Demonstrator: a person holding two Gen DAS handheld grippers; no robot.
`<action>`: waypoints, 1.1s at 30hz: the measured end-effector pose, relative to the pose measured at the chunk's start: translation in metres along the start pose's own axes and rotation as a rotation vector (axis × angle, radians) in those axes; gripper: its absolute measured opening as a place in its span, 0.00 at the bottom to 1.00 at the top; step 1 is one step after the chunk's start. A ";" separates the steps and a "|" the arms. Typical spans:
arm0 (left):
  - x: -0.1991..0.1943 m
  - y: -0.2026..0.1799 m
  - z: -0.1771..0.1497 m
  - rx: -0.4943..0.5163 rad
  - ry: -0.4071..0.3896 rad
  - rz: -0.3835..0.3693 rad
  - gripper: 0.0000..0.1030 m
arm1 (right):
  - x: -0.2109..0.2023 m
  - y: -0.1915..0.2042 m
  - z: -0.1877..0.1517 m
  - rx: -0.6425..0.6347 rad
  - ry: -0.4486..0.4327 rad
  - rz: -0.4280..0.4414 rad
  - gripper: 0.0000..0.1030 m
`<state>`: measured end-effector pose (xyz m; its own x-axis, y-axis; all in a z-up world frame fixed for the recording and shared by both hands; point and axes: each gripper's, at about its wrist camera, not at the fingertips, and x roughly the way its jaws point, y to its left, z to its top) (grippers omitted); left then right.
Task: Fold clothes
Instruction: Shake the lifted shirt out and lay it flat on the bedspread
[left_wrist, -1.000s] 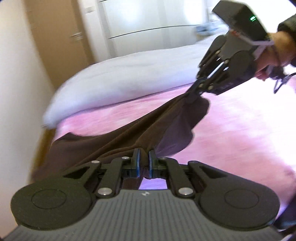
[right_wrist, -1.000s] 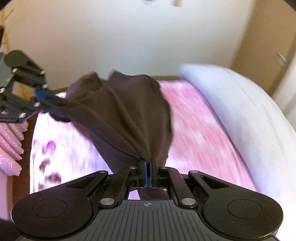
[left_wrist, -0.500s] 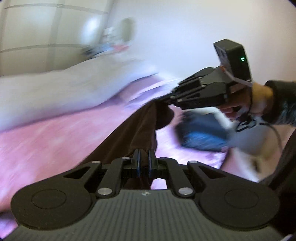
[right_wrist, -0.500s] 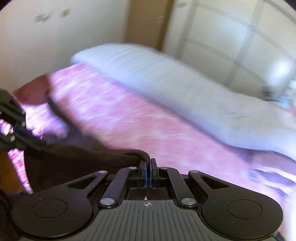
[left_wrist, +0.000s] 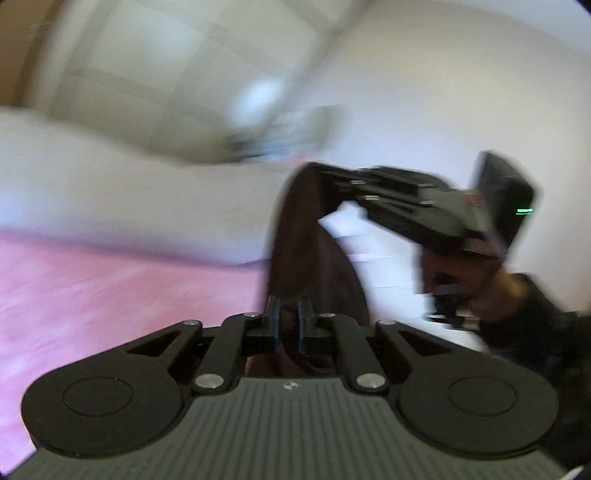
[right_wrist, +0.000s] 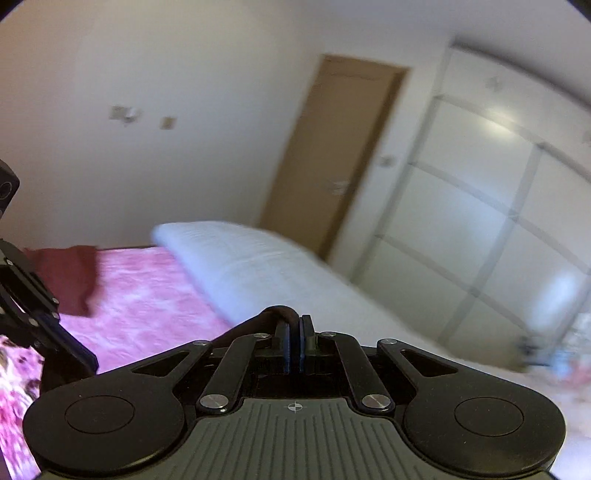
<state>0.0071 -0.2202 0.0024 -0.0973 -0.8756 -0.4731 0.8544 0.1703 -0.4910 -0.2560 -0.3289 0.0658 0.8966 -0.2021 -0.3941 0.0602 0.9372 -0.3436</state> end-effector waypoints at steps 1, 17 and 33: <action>0.003 0.033 -0.008 -0.040 0.042 0.116 0.14 | 0.037 0.018 -0.005 -0.008 0.045 0.038 0.05; 0.077 0.160 -0.129 -0.037 0.513 0.301 0.54 | 0.112 0.075 -0.191 0.365 0.771 0.049 0.58; 0.252 0.293 -0.098 -0.027 0.525 0.476 0.49 | 0.243 -0.031 -0.323 0.499 0.717 0.150 0.07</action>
<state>0.1829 -0.3467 -0.3324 0.0445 -0.3703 -0.9278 0.8530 0.4975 -0.1577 -0.1820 -0.4986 -0.2952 0.4300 -0.0401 -0.9020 0.2988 0.9490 0.1003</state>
